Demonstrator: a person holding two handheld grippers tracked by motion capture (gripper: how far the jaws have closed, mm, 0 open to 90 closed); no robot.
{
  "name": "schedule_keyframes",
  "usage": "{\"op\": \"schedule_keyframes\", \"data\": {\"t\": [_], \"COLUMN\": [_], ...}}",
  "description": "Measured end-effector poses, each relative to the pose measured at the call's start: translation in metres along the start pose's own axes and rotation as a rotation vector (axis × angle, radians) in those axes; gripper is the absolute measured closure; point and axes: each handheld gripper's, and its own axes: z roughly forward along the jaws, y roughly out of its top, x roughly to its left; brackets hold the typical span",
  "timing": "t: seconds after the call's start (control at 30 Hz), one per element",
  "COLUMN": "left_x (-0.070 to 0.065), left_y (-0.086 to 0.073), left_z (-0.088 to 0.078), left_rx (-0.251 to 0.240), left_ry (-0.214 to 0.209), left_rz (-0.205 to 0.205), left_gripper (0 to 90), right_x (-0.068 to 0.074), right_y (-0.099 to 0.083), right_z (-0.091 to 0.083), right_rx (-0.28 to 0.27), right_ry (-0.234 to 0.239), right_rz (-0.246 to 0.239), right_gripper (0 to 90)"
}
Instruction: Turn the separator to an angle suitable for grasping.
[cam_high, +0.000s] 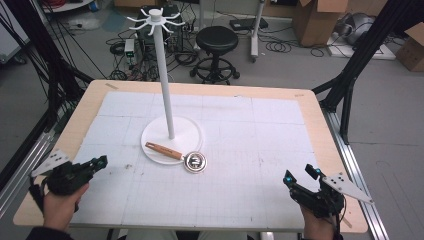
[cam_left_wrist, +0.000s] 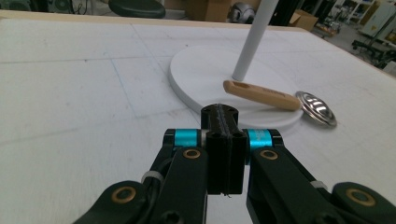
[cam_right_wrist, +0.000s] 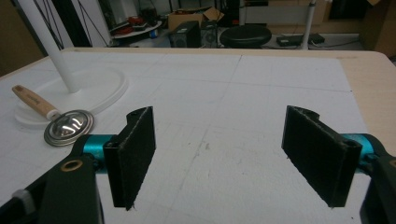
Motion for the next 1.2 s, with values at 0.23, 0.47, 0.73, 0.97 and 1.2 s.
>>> {"op": "schedule_keyframes", "data": {"t": [0.23,0.47,0.73,0.97,1.2], "left_x": [0.005,0.007,0.001,-0.001,-0.014], "left_y": [0.014,0.025,0.015,0.012,0.011], "left_z": [0.053,0.099,0.122,0.126,0.128], "left_rx": [0.042,0.144,0.184,0.209,0.216], "left_ry": [0.022,0.008,-0.027,-0.07,-0.096], "left_rz": [-0.028,-0.002,-0.008,-0.027,-0.014], "left_gripper": [89.6,89.6,89.5,89.6,89.6], "right_x": [-0.001,-0.002,-0.002,-0.001,-0.002], "right_y": [0.0,-0.003,-0.003,-0.003,-0.003], "right_z": [0.001,0.001,0.0,-0.001,-0.001], "right_rx": [0.004,0.004,0.005,0.004,0.002], "right_ry": [0.005,0.014,0.016,0.002,-0.002], "right_rz": [0.004,0.023,0.021,0.026,0.024], "right_gripper": [24.6,24.6,24.6,24.8,25.1]}}
